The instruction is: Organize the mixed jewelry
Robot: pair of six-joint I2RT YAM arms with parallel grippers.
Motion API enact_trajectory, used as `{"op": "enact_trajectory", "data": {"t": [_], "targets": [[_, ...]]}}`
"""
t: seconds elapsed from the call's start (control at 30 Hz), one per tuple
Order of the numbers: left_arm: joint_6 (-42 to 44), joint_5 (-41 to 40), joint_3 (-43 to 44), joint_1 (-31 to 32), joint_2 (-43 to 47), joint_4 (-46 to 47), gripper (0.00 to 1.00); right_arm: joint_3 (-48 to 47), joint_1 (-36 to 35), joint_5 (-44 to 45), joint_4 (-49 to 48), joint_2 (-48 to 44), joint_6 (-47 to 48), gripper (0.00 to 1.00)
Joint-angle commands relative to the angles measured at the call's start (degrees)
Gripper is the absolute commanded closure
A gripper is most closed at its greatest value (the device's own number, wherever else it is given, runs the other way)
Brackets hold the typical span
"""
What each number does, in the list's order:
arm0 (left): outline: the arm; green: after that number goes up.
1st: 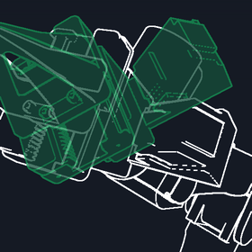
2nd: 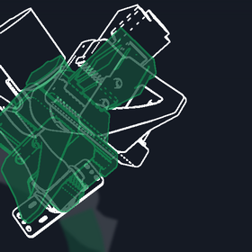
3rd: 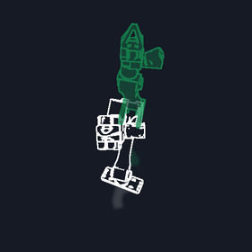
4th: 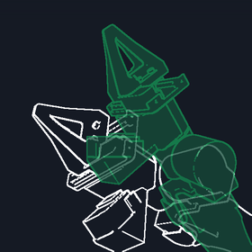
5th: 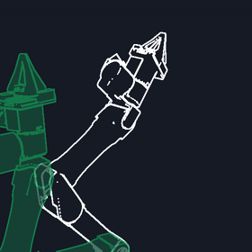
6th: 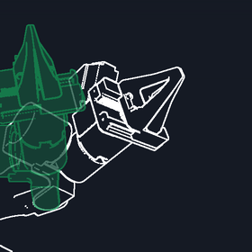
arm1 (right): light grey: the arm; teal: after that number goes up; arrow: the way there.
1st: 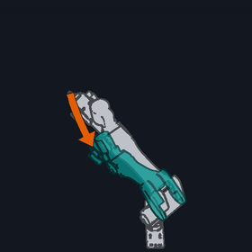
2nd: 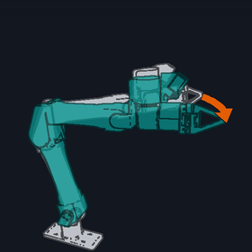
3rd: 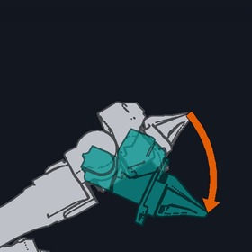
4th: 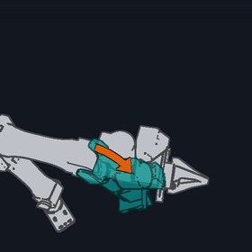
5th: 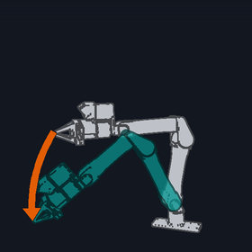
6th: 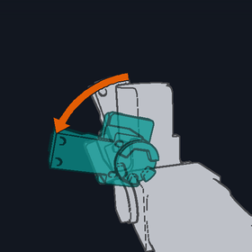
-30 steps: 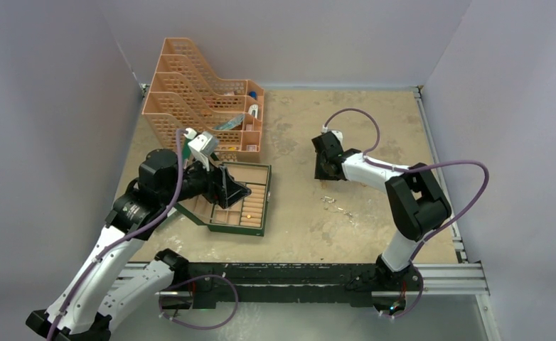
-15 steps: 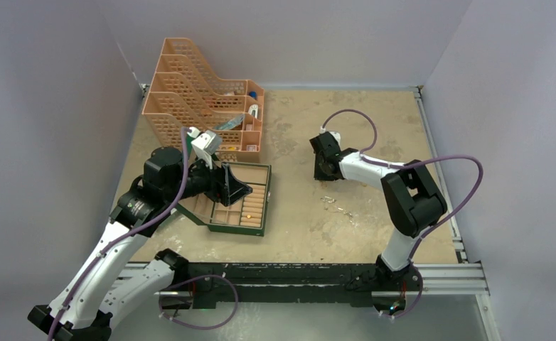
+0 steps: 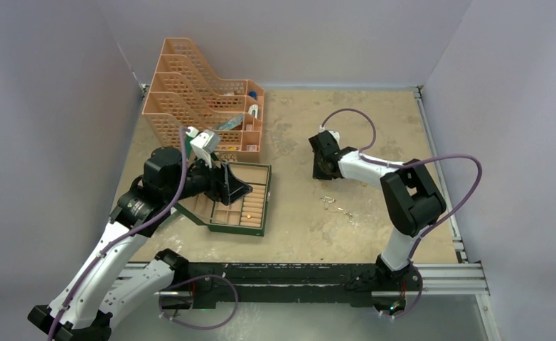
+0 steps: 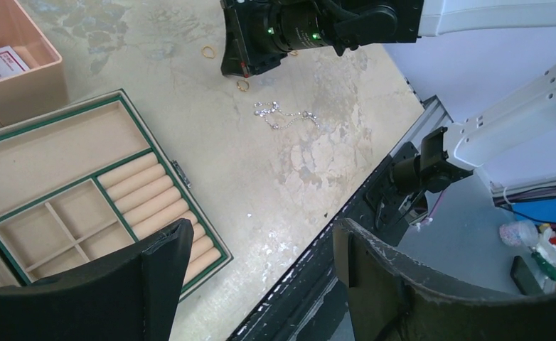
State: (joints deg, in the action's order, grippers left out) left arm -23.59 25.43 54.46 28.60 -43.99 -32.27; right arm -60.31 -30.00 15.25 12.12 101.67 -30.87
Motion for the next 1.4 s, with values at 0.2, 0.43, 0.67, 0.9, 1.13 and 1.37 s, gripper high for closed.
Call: {"op": "enact_trajectory", "data": {"t": [0.2,0.43,0.67,0.9,1.13,1.37], "targets": [[-14.61,-0.46,0.04,0.23,-1.3,4.38,0.29,2.29,-0.32,-12.29,-9.63,-14.55,1.23,1.0],[-28.65,-4.64,0.09,0.23,-2.33,6.44,0.28,8.53,-0.97,-31.64,-21.26,-25.09,14.76,1.0],[-36.71,-3.14,1.66,0.23,-6.7,12.16,0.29,12.47,-7.28,-40.58,-32.48,-34.5,21.63,1.0],[-28.5,-4.52,12.22,-2.03,-12.64,8.64,0.29,18.75,-11.96,-40.63,-41.57,-37.87,28.97,1.0],[-20.71,9.22,16.63,-6.27,-20.51,4.85,0.32,21.6,-13.66,-45.78,-47.58,-39.95,39.33,1.0],[-16.01,25.93,18.51,-6.36,-29.13,4.06,0.33,16.96,-13.83,-46.07,-42.72,-37.76,46.65,1.0]]}}
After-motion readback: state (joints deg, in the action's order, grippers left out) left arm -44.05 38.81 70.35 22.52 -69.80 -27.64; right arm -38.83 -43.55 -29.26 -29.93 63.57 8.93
